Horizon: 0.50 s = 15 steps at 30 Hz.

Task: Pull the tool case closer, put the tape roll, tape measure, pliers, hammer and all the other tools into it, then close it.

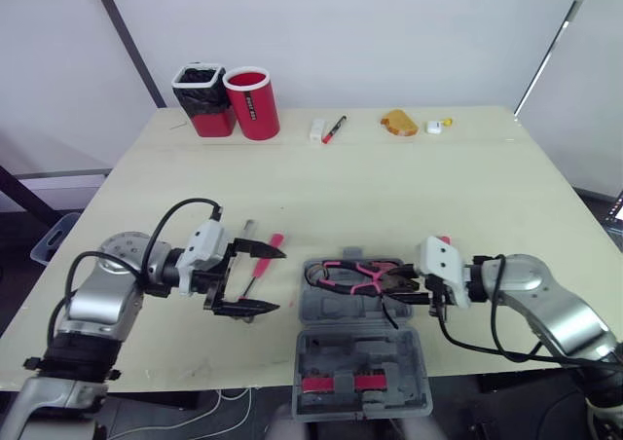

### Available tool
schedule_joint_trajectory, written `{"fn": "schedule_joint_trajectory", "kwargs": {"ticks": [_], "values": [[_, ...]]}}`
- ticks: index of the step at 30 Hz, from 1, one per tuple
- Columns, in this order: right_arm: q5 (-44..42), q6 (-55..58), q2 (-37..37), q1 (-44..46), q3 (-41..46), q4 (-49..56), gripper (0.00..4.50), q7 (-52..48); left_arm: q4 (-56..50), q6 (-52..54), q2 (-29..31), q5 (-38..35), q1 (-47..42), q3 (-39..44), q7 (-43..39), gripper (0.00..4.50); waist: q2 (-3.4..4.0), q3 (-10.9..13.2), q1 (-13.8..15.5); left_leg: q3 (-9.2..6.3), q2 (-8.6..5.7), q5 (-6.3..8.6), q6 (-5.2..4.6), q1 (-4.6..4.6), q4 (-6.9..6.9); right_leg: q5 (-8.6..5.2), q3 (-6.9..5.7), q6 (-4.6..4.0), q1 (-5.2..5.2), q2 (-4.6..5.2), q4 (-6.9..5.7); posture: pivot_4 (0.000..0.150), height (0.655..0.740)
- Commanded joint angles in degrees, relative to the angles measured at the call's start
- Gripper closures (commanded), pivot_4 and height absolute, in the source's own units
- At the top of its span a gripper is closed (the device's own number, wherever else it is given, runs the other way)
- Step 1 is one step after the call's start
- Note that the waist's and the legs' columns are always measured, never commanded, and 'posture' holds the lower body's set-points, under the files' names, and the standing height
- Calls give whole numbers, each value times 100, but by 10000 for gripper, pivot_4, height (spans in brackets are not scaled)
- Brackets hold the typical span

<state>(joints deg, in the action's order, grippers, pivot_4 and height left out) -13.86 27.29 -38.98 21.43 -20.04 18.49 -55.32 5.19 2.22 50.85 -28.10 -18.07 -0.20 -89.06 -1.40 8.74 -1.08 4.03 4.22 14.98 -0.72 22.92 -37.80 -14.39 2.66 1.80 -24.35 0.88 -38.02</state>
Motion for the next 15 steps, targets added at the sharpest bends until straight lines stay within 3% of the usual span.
{"fn": "schedule_joint_trajectory", "kwargs": {"ticks": [1, 15], "values": [[384, 74, 77, 268, -379, -2, 35048, -40, -89, -195, 176, 14, 110, 196, -266, 0, 0, 0, 30, 2, 0, 0, 0, 0, -2, 0, 2, 0, 0, 0, 0, 1500, 7400], [1372, 569, 481, 739, -1237, -393, 35048, 13, -162, -150, 394, -43, 467, 300, -170, 0, 0, 0, 44, 5, 2, 0, 0, 15, -36, 0, 0, -1, -12, 1, -24, 1500, 7400]]}}
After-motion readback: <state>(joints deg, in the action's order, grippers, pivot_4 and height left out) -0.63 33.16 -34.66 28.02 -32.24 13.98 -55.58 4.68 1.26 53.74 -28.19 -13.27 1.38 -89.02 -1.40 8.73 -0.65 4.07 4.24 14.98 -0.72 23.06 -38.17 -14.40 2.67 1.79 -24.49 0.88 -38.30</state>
